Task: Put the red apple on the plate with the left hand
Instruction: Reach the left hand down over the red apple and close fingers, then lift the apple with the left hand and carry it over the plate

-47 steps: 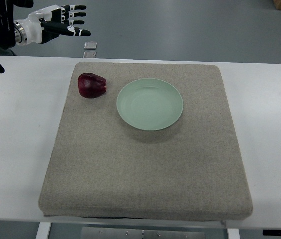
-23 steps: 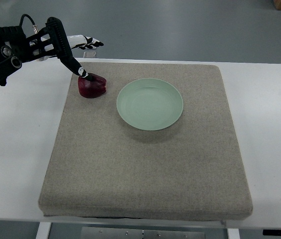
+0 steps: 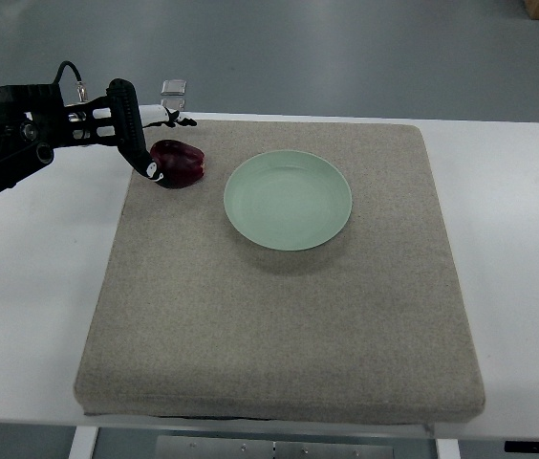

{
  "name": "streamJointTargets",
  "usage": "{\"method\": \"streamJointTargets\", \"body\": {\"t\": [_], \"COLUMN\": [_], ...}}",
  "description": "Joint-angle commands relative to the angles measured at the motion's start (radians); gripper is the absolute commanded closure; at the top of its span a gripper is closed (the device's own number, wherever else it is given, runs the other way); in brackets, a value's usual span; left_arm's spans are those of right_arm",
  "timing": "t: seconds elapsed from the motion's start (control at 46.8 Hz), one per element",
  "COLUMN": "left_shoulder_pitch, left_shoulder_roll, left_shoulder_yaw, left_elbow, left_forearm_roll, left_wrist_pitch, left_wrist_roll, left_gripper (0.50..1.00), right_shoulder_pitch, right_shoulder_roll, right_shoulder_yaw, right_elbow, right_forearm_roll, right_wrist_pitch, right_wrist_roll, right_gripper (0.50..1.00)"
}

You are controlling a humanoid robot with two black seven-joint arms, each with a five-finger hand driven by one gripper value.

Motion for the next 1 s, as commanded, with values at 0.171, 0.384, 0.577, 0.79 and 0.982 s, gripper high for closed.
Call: {"method": "streamJointTargets", "body": {"t": [0.171, 0.384, 0.577, 0.79, 0.982], "left_shoulder_pitch": [0.005, 0.004, 0.002, -0.018, -0.052], "left_shoulder_roll": [-0.025, -0.025, -0.023, -0.019, -0.015], "left_shoulder_yaw": [0.002, 0.025, 0.029, 0.017, 0.006], "left_elbow": [0.0, 0.0, -0.002, -0.004, -0.004], "left_forearm_roll": [0.003, 0.006, 0.057, 0.051, 0.039], "left_wrist_pitch": [0.001, -0.001, 0.001, 0.001, 0.001], "left_wrist_roll": [0.0, 0.0, 0.0, 0.0, 0.002], "left_gripper": [0.529, 0.773, 0.909, 0.984, 0.986], "right_shoulder_pitch": [0.0, 0.0, 0.0, 0.0, 0.0], "right_shoulder_roll": [0.0, 0.0, 0.0, 0.0, 0.0], "right_shoulder_yaw": [0.0, 0.0, 0.0, 0.0, 0.0], "right_elbow": [0.0, 0.0, 0.0, 0.0, -0.001], "right_forearm_roll": [0.0, 0.0, 0.0, 0.0, 0.0], "right_wrist_pitch": [0.001, 0.0, 0.0, 0.0, 0.0], "right_wrist_roll": [0.0, 0.0, 0.0, 0.0, 0.0], "right_gripper": [0.57, 0.568, 0.568, 0.57, 0.57]}}
